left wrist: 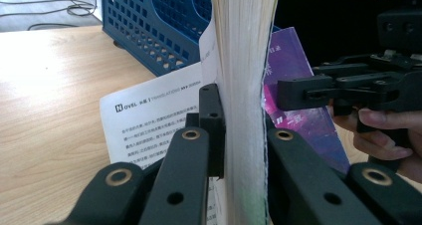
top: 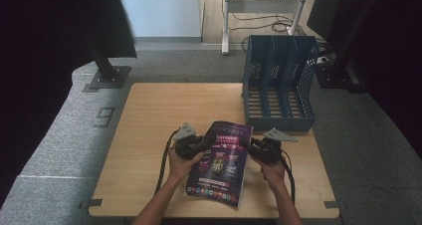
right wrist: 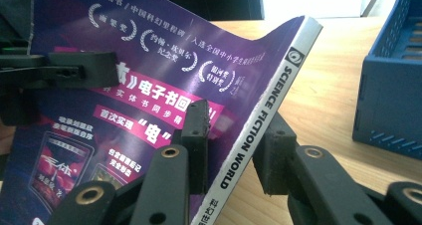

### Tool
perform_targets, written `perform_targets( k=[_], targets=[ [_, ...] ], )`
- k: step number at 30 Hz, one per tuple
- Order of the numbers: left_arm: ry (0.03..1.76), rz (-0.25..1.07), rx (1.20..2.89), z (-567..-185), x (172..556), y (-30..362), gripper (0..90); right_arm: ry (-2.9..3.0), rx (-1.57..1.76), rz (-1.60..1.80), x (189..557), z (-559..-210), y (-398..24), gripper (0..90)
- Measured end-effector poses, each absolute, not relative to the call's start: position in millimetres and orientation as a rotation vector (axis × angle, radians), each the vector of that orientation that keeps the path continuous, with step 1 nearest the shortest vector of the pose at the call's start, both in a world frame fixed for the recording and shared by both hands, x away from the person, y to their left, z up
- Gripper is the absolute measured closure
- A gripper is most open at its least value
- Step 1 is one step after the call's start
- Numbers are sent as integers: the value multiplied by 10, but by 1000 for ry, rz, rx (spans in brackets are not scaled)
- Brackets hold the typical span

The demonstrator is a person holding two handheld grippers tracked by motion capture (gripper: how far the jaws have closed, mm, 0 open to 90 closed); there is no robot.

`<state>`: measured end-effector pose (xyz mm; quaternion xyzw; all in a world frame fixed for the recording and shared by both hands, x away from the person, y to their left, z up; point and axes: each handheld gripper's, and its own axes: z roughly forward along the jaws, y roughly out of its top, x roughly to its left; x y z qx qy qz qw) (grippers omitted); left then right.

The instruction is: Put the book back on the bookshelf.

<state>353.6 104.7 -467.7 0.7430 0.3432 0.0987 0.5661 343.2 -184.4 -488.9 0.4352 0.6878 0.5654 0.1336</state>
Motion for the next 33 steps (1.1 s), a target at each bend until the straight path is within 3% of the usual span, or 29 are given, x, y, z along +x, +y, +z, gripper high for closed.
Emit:
perform_targets(
  k=[33],
  targets=[
    [728, 274, 1700, -4311, 3518, 1037, 837, 1789, 1036, 1697, 3139, -4448, -1856, 767]
  ],
)
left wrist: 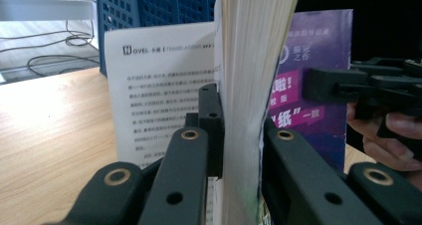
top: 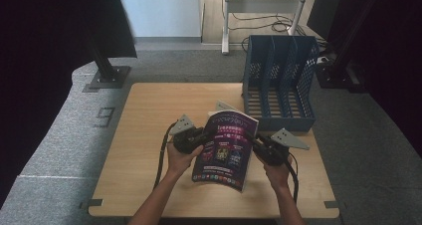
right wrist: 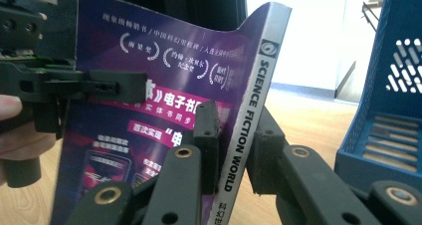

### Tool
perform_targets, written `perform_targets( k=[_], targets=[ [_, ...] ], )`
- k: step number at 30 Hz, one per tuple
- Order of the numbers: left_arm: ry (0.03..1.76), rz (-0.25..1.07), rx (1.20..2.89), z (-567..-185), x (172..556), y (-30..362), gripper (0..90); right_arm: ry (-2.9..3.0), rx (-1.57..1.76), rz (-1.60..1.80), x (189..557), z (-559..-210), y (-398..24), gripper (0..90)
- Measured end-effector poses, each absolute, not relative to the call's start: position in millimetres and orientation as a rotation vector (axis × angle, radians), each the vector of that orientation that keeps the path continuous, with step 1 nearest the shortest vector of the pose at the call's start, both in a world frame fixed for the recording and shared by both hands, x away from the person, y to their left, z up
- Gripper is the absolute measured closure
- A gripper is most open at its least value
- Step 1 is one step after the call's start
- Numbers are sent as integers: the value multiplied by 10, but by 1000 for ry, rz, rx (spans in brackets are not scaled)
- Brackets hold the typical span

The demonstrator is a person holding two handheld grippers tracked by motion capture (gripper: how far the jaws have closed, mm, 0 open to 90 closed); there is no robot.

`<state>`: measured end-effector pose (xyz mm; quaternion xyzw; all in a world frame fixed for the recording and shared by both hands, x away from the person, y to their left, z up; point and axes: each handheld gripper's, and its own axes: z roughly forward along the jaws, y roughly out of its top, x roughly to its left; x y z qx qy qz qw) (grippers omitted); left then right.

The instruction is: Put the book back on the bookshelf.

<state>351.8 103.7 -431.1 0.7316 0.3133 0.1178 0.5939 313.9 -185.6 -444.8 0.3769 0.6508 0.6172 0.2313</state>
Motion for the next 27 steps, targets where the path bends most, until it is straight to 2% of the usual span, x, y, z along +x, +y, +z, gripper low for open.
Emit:
perform_targets(
  k=[9, 16, 27],
  targets=[
    [729, 280, 1696, -4317, 3520, 1058, 836, 1789, 1012, 1695, 3114, -4430, -1848, 771],
    [683, 320, 1699, -4138, 3559, 1008, 837, 1727, 944, 1702, 3084, -4300, -1860, 794],
    [702, 325, 1710, -4189, 3559, 997, 834, 1719, 932, 1696, 3057, -4332, -1874, 808]
  ],
)
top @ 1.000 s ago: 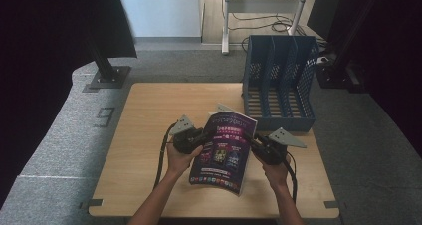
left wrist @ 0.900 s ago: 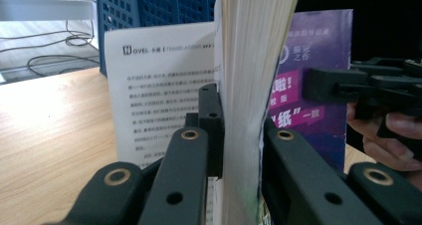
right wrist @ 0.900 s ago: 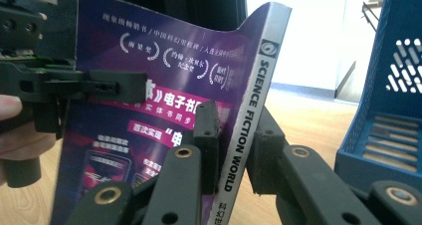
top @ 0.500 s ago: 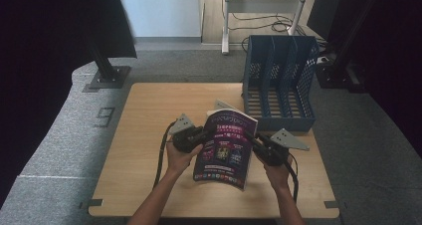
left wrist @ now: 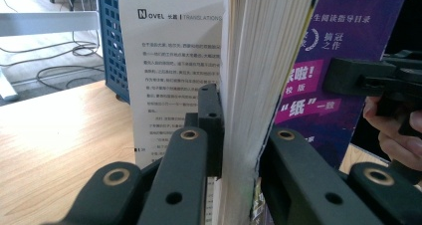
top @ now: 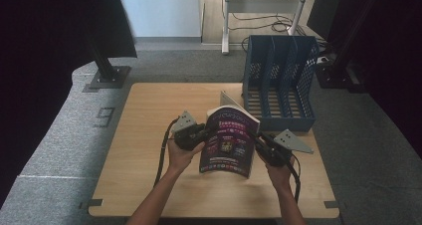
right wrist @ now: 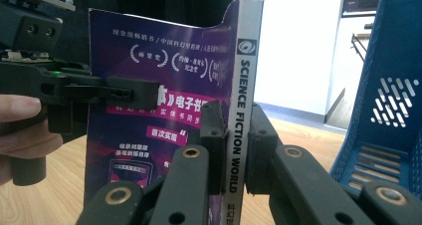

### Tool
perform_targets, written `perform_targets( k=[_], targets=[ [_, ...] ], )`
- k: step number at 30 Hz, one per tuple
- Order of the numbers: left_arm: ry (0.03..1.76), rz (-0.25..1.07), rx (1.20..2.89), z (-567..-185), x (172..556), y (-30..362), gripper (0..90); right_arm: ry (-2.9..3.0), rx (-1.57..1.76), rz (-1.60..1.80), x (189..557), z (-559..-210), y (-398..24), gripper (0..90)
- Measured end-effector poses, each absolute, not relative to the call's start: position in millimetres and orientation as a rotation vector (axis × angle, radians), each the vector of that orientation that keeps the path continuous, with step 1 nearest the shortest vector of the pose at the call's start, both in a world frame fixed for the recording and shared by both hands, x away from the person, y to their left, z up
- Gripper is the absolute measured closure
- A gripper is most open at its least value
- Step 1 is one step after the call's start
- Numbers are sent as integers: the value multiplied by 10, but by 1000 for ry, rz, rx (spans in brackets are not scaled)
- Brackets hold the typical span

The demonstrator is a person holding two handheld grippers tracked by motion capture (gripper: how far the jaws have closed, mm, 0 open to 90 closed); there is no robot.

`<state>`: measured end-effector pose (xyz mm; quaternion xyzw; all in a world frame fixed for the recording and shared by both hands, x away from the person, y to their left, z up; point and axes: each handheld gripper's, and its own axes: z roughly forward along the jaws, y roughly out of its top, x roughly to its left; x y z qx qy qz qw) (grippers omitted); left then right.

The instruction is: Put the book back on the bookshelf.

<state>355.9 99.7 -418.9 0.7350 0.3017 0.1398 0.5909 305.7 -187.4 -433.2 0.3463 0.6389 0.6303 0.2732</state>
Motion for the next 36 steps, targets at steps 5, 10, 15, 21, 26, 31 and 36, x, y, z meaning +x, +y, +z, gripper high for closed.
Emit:
perform_targets(
  k=[5, 10, 15, 21, 26, 31, 36],
  targets=[
    [664, 376, 1717, -4094, 3565, 1010, 834, 1704, 882, 1681, 3044, -4299, -1837, 803],
    [676, 366, 1734, -4087, 3600, 992, 832, 1691, 866, 1687, 3026, -4300, -1837, 806],
    [692, 366, 1737, -4120, 3605, 1020, 817, 1709, 882, 1679, 3040, -4349, -1827, 810],
    [685, 361, 1737, -4120, 3608, 1067, 811, 1719, 851, 1679, 3020, -4339, -1795, 811],
    [671, 372, 1739, -4124, 3604, 1078, 822, 1715, 834, 1668, 3006, -4339, -1778, 811],
    [648, 388, 1740, -4114, 3655, 1059, 828, 1691, 787, 1627, 2992, -4327, -1750, 811],
    [652, 382, 1746, -4119, 3708, 999, 823, 1688, 774, 1622, 3008, -4329, -1787, 811]
  ],
)
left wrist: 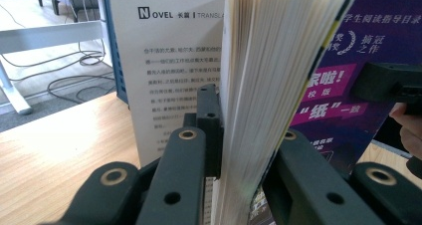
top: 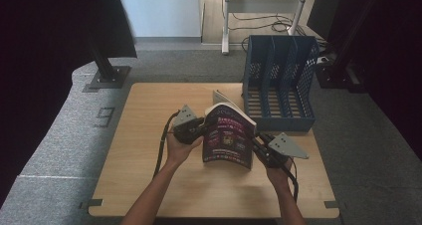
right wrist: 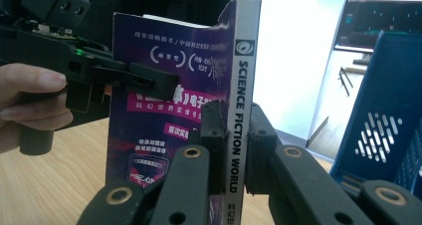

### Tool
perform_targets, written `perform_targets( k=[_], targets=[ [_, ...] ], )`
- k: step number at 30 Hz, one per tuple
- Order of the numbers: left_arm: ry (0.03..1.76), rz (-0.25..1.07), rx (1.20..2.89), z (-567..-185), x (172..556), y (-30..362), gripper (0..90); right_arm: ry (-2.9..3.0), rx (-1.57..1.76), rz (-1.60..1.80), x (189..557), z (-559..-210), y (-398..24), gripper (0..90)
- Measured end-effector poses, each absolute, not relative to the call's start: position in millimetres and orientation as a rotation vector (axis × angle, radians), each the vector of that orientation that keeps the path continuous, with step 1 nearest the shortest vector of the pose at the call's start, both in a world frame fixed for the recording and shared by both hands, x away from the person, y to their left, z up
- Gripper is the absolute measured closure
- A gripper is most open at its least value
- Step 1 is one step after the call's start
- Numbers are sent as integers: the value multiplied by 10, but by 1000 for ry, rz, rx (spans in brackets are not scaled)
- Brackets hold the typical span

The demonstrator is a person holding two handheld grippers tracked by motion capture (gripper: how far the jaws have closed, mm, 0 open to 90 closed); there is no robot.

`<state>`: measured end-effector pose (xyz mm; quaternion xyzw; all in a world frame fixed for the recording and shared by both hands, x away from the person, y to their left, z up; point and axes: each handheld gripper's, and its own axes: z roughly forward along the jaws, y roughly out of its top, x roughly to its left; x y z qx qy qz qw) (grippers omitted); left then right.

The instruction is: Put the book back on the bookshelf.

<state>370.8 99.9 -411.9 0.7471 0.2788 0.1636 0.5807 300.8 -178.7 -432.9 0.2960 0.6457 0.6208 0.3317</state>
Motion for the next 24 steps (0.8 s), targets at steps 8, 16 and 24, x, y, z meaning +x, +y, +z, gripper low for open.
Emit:
perform_targets(
  k=[8, 16, 24],
  targets=[
    [669, 387, 1734, -4127, 3664, 1057, 680, 1694, 793, 1668, 2985, -4345, -1840, 811],
    [750, 352, 1758, -4183, 3768, 1075, 352, 1727, 774, 1705, 2927, -4347, -1847, 809],
    [735, 335, 1766, -4204, 3822, 1035, 284, 1807, 734, 1705, 2925, -4339, -1835, 750]
  ],
)
